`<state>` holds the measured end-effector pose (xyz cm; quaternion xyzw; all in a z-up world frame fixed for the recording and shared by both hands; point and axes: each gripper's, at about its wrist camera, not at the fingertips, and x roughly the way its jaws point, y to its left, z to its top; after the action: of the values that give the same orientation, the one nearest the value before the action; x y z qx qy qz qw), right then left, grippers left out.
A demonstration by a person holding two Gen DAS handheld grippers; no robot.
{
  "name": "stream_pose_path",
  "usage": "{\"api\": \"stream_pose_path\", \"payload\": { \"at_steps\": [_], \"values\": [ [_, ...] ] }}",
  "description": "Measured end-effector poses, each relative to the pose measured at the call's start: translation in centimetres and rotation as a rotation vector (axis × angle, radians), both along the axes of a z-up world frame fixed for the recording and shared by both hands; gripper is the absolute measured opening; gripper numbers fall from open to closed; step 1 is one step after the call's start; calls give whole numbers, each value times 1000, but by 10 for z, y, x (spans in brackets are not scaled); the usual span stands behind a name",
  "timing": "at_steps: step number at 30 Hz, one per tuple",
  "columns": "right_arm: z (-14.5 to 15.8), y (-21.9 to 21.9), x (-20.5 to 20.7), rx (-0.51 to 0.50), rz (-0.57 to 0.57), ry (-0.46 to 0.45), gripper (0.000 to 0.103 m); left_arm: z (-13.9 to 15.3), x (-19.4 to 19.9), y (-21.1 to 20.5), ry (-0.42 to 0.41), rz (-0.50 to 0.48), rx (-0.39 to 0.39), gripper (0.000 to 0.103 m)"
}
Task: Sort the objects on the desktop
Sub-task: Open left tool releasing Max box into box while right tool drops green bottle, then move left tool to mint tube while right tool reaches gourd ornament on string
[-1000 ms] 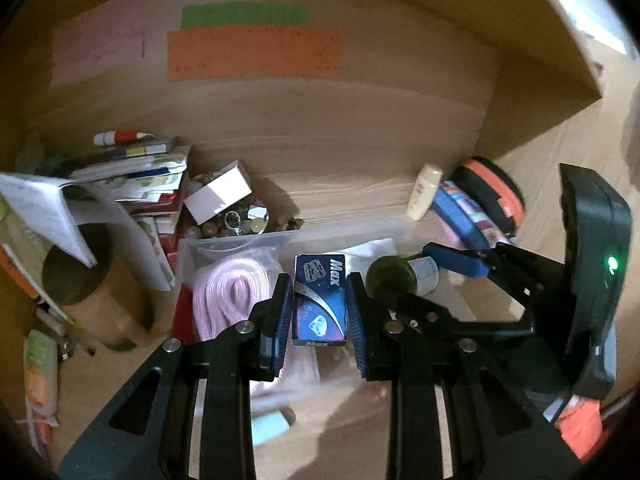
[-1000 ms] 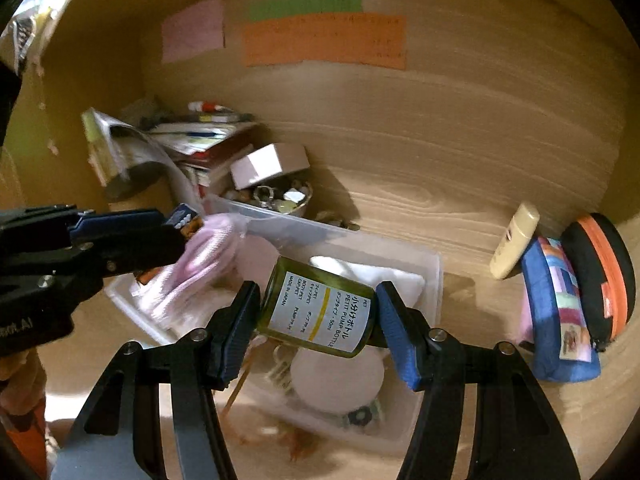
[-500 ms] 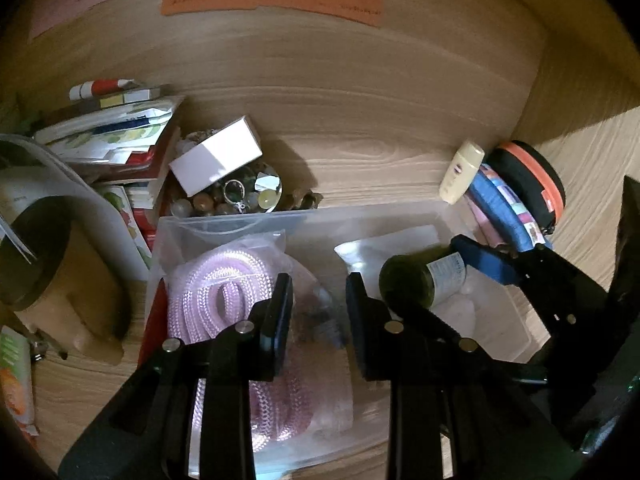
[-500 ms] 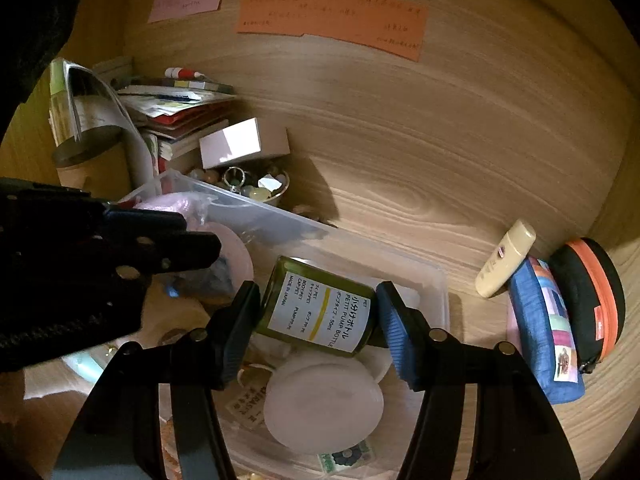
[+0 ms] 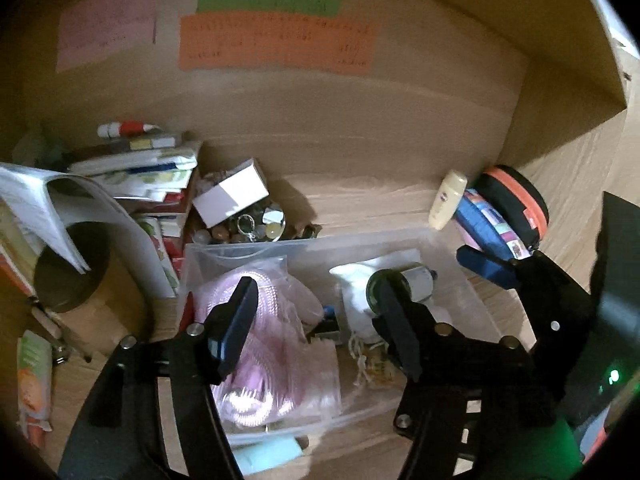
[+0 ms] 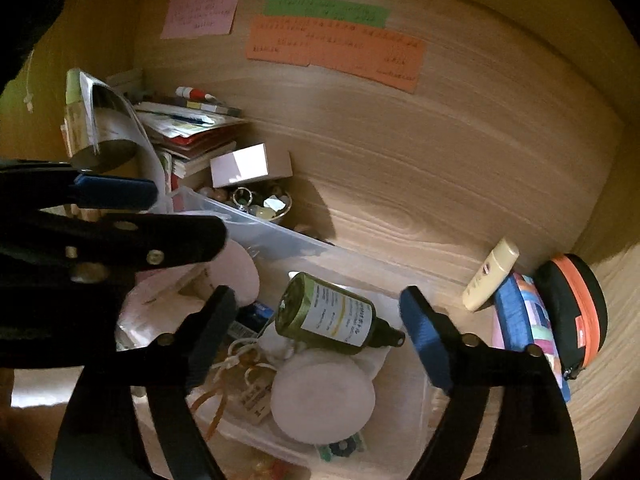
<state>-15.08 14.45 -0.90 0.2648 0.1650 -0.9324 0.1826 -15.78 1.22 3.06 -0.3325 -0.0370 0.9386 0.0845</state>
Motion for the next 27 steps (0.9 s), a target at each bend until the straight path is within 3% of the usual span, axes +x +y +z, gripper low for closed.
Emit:
{"api": "stream_pose_path", "payload": {
  "at_steps": [2,12,18,27],
  "values": [
    [5,3,5,-14,5,-13,91,4,9,0,15,15,-15,71],
    [15,18,38,-36,-13,-31,97,16,52,-21,39,89,-50,71],
    [17,27,64,-32,-35,-18,97,10,72,-34,19,117,-81,71],
    [-2,32,91,-15,-56,-70,98,-13,92,-53,-46,133,-85,71]
  ]
}}
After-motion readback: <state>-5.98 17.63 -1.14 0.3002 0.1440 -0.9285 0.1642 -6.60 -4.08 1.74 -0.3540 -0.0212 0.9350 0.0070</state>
